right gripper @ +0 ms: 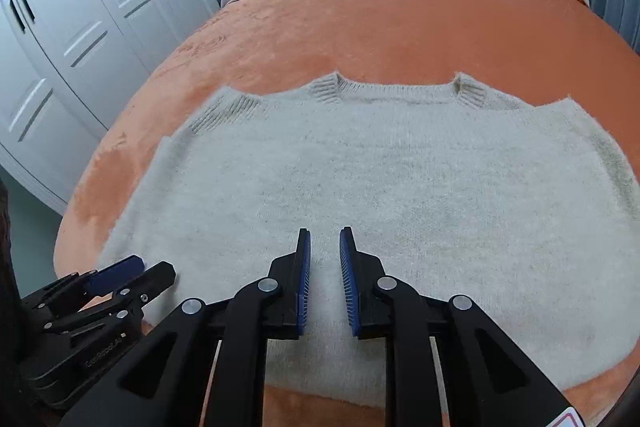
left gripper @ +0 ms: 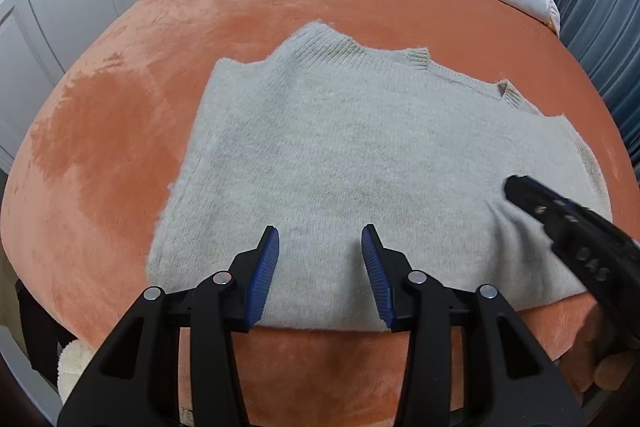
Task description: Fold small clothes
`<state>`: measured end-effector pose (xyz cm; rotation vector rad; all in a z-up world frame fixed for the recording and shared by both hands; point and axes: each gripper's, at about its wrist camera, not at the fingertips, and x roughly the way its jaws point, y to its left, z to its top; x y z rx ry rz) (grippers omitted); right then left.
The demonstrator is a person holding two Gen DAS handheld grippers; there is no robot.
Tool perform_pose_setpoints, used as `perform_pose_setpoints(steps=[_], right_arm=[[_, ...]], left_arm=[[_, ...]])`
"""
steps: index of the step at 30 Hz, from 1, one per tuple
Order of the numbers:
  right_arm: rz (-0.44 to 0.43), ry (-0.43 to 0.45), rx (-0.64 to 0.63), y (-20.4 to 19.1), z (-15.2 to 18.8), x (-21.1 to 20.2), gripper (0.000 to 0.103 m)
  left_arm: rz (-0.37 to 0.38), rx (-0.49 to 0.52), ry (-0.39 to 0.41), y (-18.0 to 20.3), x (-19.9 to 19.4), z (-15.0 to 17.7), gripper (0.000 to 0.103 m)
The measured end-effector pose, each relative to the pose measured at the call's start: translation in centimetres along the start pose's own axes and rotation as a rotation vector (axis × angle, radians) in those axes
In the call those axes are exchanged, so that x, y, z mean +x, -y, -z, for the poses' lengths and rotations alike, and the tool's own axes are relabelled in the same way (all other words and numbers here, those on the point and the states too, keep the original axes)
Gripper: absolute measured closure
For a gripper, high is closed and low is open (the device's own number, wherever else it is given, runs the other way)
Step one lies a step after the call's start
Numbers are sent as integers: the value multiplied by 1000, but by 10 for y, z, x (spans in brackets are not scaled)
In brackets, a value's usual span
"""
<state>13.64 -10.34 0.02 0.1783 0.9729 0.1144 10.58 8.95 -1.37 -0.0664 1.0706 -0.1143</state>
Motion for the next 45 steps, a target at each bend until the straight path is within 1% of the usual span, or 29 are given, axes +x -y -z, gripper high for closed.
perform_pose_setpoints(steps=[1, 3, 4, 5, 7, 8, 9, 11, 12, 13, 14, 15, 16, 18, 19, 20, 22, 25, 26, 28, 29, 30, 32, 35, 37, 39, 41, 42, 45], right_arm=[[5, -10, -2, -3, 4, 1, 85], [1, -106, 6, -2, 18, 26, 85], [9, -102, -3, -1, 27, 33, 86], [26, -64, -27, -3, 30, 29, 86], [52, -67, -25, -10, 24, 20, 84], [24, -57, -2, -11, 23, 12, 84], [-34, -49, 18, -13, 22, 4, 84], [-49, -72, 10, -18, 30, 4, 84], [-46, -104, -10, -21, 38, 10, 84], [-34, -164, -49, -25, 50, 25, 84], [-18, -165, -69, -30, 57, 30, 84], [-10, -123, -80, -32, 61, 25, 84], [-5, -126, -81, -35, 60, 22, 84], [-30, -122, -50, -33, 55, 12, 84], [-55, -100, -27, -30, 50, 2, 84], [-55, -73, -17, -26, 45, -6, 84], [-29, -10, 2, -15, 31, -20, 84], [9, 33, 55, 7, 5, -25, 84], [26, 38, 73, 15, -3, -24, 83], [34, 47, 96, 26, -14, -23, 83], [26, 48, 105, 29, -19, -21, 83], [19, 44, 103, 29, -23, -16, 83], [19, 28, 88, 26, -29, -3, 83], [34, 2, 50, 17, -34, 19, 83], [17, -17, 64, 17, -35, 30, 83], [1, -54, 91, 20, -35, 45, 83], [8, -107, 99, 25, -31, 67, 84], [3, -95, 93, 26, -29, 71, 84], [4, -87, 73, 25, -27, 72, 84]], left_arm=[[6, -8, -1, -3, 0, 0, 62], [11, -21, -4, -7, 1, 2, 62], [14, -23, -5, -8, 0, 3, 61], [14, -24, -5, -9, 0, 4, 62], [17, -23, -3, -12, -2, 7, 61], [17, -28, -5, -14, -3, 9, 61], [20, -34, -6, -17, -4, 11, 61], [26, -56, -8, -25, -4, 16, 57], [33, -72, -7, -29, -3, 18, 57], [47, -90, -7, -33, -3, 20, 57], [55, -107, -14, -37, -2, 22, 57], [64, -122, -14, -41, -2, 23, 57], [78, -139, -6, -45, -4, 24, 57], [107, -191, 22, -59, -11, 26, 57], [116, -219, 33, -66, -14, 27, 54], [116, -253, 44, -74, -16, 28, 50], [135, -305, 63, -88, -15, 29, 49], [169, -364, 43, -97, -7, 28, 49], [172, -379, 50, -97, -9, 29, 49], [167, -400, 101, -96, -21, 28, 49], [153, -403, 128, -95, -27, 28, 42], [135, -404, 157, -94, -33, 27, 39], [111, -418, 164, -96, -33, 26, 29], [88, -457, 91, -105, -10, 30, 28], [113, -520, 53, -115, 3, 38, 28], [135, -567, 66, -120, 10, 41, 25], [143, -577, 78, -119, 13, 35, 18], [148, -583, 82, -117, 15, 33, 13], [150, -587, 91, -112, 21, 23, 14]])
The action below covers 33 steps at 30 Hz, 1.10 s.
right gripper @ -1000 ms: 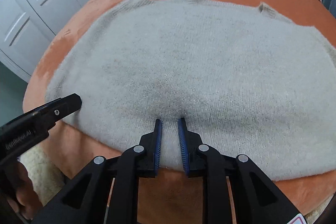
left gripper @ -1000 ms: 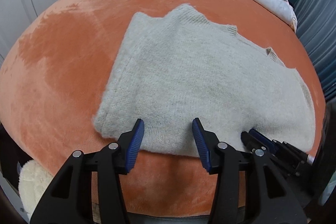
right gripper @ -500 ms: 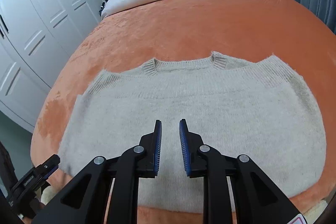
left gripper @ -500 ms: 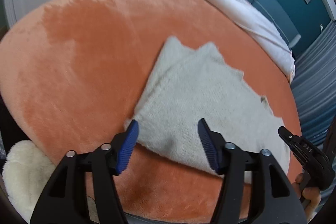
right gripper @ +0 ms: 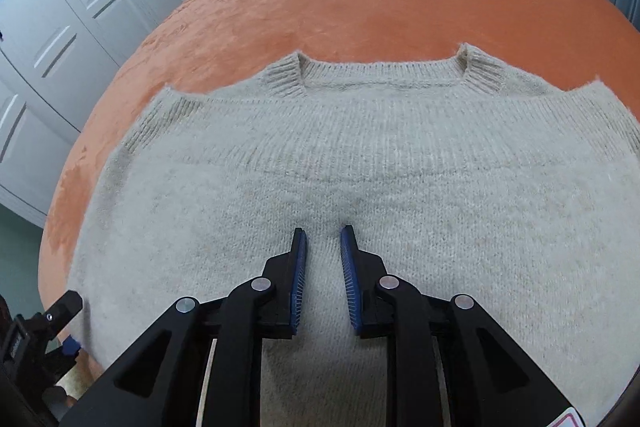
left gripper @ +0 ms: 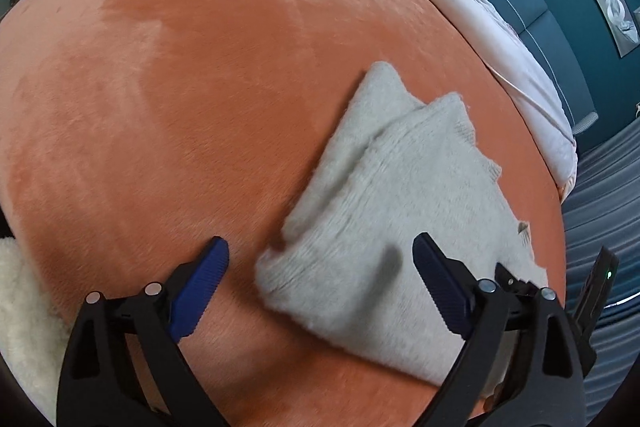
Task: Fold small clothes
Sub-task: 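Grasp one side edge of the sweater with the left tool and fold it inward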
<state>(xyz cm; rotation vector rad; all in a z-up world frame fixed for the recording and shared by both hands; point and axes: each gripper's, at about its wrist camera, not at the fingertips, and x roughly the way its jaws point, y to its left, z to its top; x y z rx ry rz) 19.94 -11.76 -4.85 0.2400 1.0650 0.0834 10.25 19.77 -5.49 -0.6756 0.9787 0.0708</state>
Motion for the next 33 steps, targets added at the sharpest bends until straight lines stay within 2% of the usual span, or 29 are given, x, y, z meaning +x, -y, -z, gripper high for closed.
perform_pose_setpoints(steps=[1, 2, 3, 4, 5, 9, 12, 14, 16, 19, 21, 22, 24, 25, 27, 28, 30, 31, 33], right_arm=[[-3, -1, 1, 0, 0, 0, 84], [-8, -2, -1, 1, 1, 0, 84], [-14, -2, -2, 2, 1, 0, 84], [-25, -1, 0, 4, 1, 0, 84], [-39, -1, 7, 7, 2, 0, 84], [-82, -4, 14, 15, 1, -2, 85], [-109, 18, 32, 23, 0, -23, 85], [-119, 98, 56, 39, 5, -56, 80], [-127, 162, 92, 66, 16, -89, 76], [-105, 215, 208, 129, 48, -135, 71], [-56, 221, 270, 167, 74, -154, 69], [-31, 215, 299, 184, 85, -161, 68], [-6, 200, 357, 213, 109, -174, 68], [-8, 201, 377, 221, 117, -179, 68], [-19, 221, 398, 231, 130, -192, 59], [-26, 234, 401, 232, 133, -196, 55], [-85, 260, 399, 230, 135, -202, 47], [-120, 259, 405, 226, 131, -200, 45], [-208, 251, 418, 218, 121, -196, 36]], left_arm=[[9, 11, -4, 4, 3, -3, 26], [33, 28, -20, 10, 7, -6, 46], [41, 35, -41, 14, 10, -8, 51], [42, 37, -48, 17, 10, -10, 66], [72, 46, -50, 21, 8, -13, 78], [220, 137, 11, 71, -32, -21, 82], [294, 324, 85, 144, -77, -5, 82], [360, 440, 101, 191, -96, 15, 82], [430, 555, 82, 240, -105, 46, 82], [471, 676, 15, 295, -83, 99, 82], [448, 755, -53, 320, -50, 137, 79], [403, 785, -81, 326, -30, 156, 76], [307, 804, -129, 321, -5, 184, 72], [292, 783, -149, 312, -1, 193, 64], [336, 767, -143, 291, -10, 201, 42], [313, 774, -111, 279, -18, 203, 25], [269, 810, -54, 260, -27, 201, 19], [213, 849, -24, 253, -28, 199, 14], [106, 921, 20, 243, -19, 191, 14]])
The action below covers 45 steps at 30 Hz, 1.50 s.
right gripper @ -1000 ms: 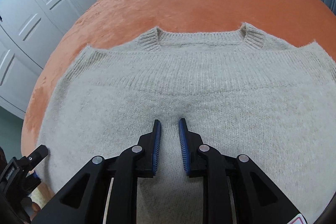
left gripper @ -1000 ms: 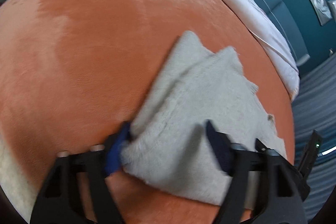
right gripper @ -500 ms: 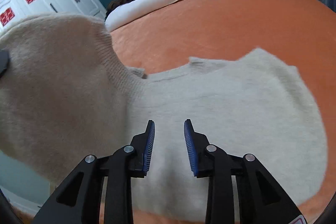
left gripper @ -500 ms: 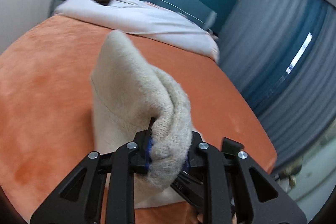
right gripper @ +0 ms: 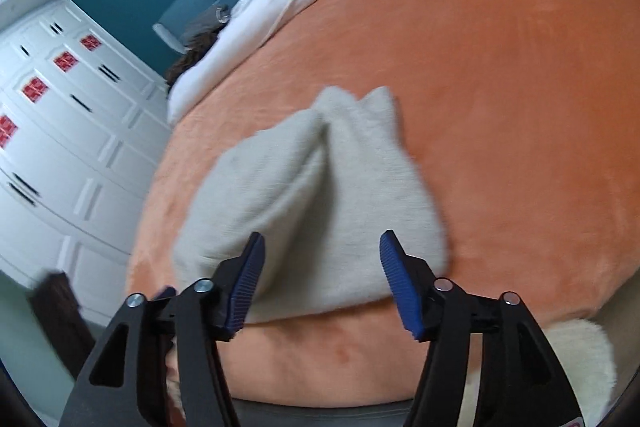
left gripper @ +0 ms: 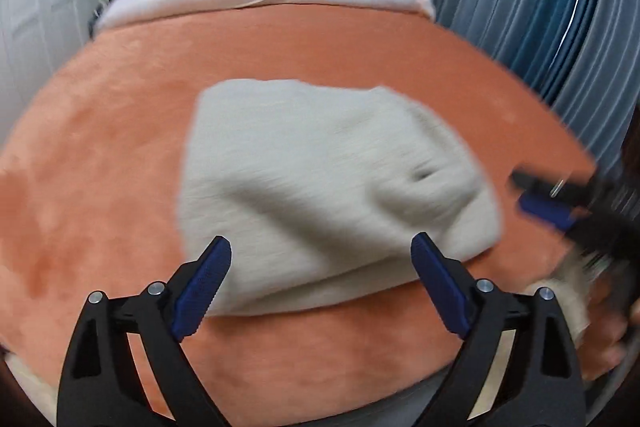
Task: Fold small clothes
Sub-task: 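Grasp the opposite side edge with the right tool and fold it over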
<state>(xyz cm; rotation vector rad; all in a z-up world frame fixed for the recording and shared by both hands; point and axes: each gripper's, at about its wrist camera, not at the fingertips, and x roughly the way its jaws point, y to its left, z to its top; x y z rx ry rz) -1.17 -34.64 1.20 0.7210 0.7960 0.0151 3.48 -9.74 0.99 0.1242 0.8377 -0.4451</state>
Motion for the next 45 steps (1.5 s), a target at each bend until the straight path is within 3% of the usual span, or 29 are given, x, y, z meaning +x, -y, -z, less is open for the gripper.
perform_pose_setpoints(steps=[2, 4, 7, 10, 11, 12, 13, 14, 15, 16, 17, 19, 20, 21, 23, 24, 25, 26, 28, 31, 36, 37, 38, 39, 41, 44, 45], right_arm=[[-63, -24, 22, -12, -4, 15, 30], [-80, -67, 33, -20, -8, 31, 29], [-62, -126, 29, -33, -15, 57, 29], [0, -202, -4, -46, -18, 88, 29], [35, -221, -39, -52, -19, 98, 37], [67, -230, -90, -60, -22, 105, 60], [90, -229, -135, -69, -25, 105, 73], [77, -217, -164, -78, -29, 100, 79], [0, -169, -181, -89, -37, 84, 82], [-73, -119, -186, -98, -45, 67, 83], [-145, -68, -181, -102, -53, 46, 84], [-228, 19, -144, -92, -62, 13, 84], [-209, 61, -129, -79, -62, 5, 84], [-123, 72, -138, -60, -59, 10, 84], [121, -46, -162, -17, -47, 53, 84], [173, -143, -112, 10, -37, 78, 84], [124, -158, -46, 30, -28, 85, 84], [63, -117, -16, 35, -27, 77, 84], [29, -99, 32, 35, -32, 68, 81], [66, -86, 9, 24, -31, 55, 72], [139, 35, -79, -3, -17, 7, 60], [140, 49, -103, -4, -12, -1, 58], [130, 55, -121, -7, -10, -7, 51], [119, 47, -134, -11, -10, -8, 46], [121, 17, -158, -12, -10, -3, 46], [140, -52, -150, -9, -7, 17, 45], [138, -69, -143, -7, -7, 27, 54]], left_arm=[[-72, 27, -45, -12, 10, 6, 14], [-87, 19, -90, -17, 27, 8, 14], [-117, 23, -126, -28, 47, 14, 14], [-99, 14, -164, -34, 59, 18, 14], [-78, 19, -179, -35, 62, 19, 21], [-63, 25, -186, -39, 58, 24, 24], [-39, 36, -191, -39, 57, 22, 34], [-25, 45, -192, -40, 57, 22, 52], [-24, 51, -202, -40, 56, 20, 60], [-26, 39, -202, -43, 54, 17, 76], [-14, 7, -203, -48, 53, 15, 84], [43, -78, -199, -60, 48, 10, 88], [56, -97, -200, -61, 49, 9, 89], [53, -97, -207, -59, 51, 10, 90], [40, -84, -232, -53, 60, 12, 90], [44, -88, -248, -51, 65, 15, 90], [41, -92, -251, -50, 67, 16, 90], [34, -95, -246, -50, 67, 16, 90], [37, -109, -250, -52, 64, 16, 90], [53, -125, -252, -58, 57, 13, 86], [112, -137, -185, -55, 7, 10, 84], [125, -146, -166, -53, -4, 10, 82], [137, -161, -139, -54, -12, 5, 72], [139, -175, -112, -54, -18, -1, 67], [168, -204, -59, -54, -24, -20, 58], [179, -239, -56, -51, -8, -45, 56], [176, -246, -76, -51, 3, -49, 56]])
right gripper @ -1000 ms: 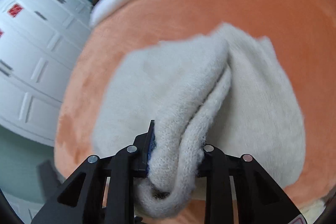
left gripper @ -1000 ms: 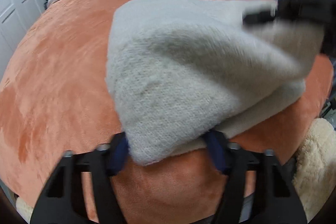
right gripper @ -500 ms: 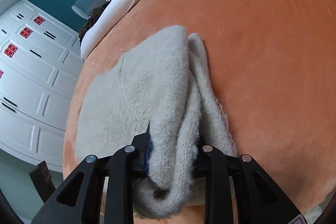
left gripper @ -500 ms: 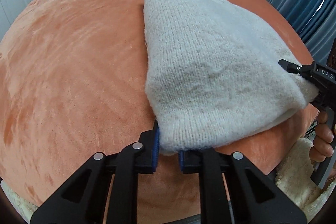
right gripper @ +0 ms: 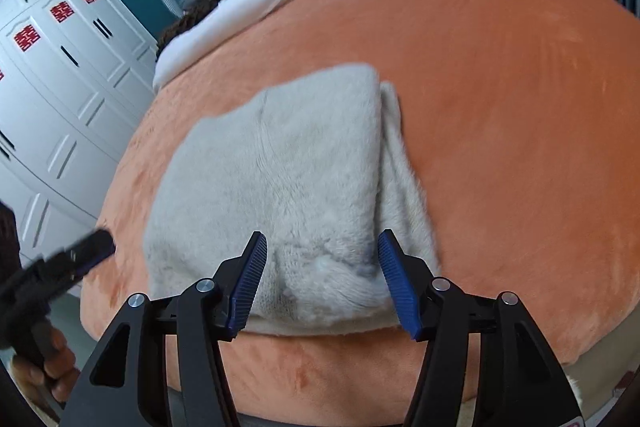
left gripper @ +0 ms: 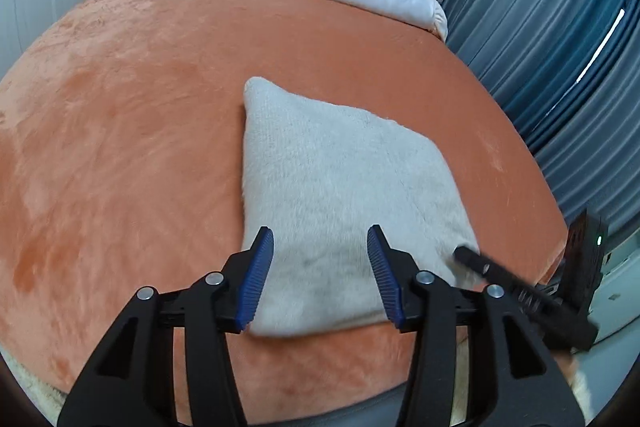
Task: Fold small clothes
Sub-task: 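Grasp the opposite side edge with the right tool and fold it over, then press the narrowed sweater flat with both tools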
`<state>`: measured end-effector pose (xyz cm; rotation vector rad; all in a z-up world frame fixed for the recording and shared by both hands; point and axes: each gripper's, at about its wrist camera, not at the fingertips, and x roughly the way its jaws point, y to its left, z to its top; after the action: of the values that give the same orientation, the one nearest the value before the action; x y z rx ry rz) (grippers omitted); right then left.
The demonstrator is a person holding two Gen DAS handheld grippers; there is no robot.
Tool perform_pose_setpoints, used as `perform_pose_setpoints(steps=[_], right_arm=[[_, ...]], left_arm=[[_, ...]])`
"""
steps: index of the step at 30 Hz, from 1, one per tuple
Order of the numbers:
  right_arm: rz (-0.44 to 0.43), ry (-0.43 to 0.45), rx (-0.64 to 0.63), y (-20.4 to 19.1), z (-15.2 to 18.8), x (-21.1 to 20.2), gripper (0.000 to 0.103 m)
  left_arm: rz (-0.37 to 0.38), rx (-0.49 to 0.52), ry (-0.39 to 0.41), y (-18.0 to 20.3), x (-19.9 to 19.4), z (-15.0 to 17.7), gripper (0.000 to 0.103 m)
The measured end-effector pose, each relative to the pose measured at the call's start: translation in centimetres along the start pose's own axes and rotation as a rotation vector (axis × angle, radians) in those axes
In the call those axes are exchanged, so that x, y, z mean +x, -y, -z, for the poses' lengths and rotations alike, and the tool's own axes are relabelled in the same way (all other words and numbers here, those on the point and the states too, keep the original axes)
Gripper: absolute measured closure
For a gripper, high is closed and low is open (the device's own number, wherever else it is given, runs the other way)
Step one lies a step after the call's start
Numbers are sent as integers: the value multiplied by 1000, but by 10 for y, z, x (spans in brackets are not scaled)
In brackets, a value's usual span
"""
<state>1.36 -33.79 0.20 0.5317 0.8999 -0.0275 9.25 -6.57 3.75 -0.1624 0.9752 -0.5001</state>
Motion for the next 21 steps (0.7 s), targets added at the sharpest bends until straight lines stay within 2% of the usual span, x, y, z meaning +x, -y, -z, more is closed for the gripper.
perform_pose_setpoints(steps=[2, 5, 6, 7, 9, 10, 12, 15, 17, 18, 20, 21], right_arm=[[-2, -10, -7, -2, 1, 2, 82], [-143, 102, 75, 8, -10, -34, 87], [-139, 119, 96, 16, -12, -39, 88], [-111, 105, 102, 24, -12, -34, 88], [39, -36, 70, 44, -1, 9, 89], [41, -72, 65, 49, 7, 24, 88], [4, -46, 79, 48, 5, 15, 84], [-37, -9, 111, 42, -8, -5, 73], [-19, 43, 78, 31, -21, -16, 70], [-13, 57, 60, 25, -28, -16, 61], [-1, 59, 35, 16, -46, -3, 53], [7, 41, 25, 13, -53, 7, 52]], left_arm=[[-30, -17, -70, 0, 25, -4, 64], [-99, 21, -125, 5, 44, 5, 66], [-101, 40, -124, 9, 45, 9, 66], [-107, 59, -121, 12, 47, 12, 66], [-135, 99, -133, 21, 53, 19, 66], [-156, 118, -131, 26, 56, 22, 65], [-201, 167, -117, 34, 57, 27, 65], [-209, 188, -108, 34, 55, 28, 65], [-206, 183, -105, 34, 55, 28, 65], [-204, 181, -104, 34, 55, 29, 65], [-205, 177, -102, 34, 55, 28, 65], [-206, 177, -102, 33, 55, 28, 65]])
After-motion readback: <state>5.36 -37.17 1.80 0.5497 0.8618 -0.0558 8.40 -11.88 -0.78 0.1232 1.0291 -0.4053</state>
